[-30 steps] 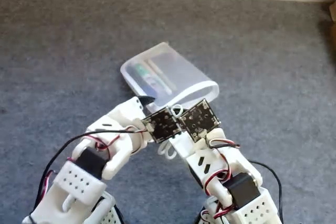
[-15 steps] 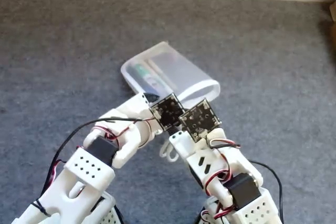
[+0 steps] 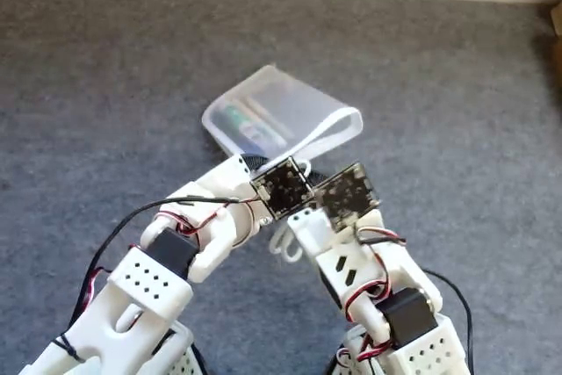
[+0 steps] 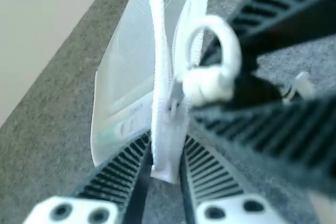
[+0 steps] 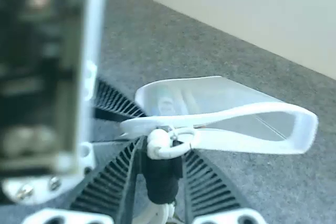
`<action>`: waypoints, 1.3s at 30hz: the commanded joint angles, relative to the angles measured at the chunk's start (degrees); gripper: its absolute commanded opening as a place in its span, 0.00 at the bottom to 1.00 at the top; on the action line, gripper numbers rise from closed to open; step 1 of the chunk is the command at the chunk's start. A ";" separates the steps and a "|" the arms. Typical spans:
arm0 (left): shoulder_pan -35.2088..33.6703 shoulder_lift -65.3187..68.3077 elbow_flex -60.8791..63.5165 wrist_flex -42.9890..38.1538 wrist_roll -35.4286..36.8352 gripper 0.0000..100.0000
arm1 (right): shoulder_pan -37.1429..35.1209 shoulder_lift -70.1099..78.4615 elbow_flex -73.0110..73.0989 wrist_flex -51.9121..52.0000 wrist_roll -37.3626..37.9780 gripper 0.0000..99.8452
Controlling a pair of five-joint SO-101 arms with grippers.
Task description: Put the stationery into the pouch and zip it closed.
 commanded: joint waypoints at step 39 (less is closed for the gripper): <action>-7.08 -0.22 -2.24 -0.70 6.33 0.01 | 10.07 -0.84 9.19 -26.42 1.67 0.00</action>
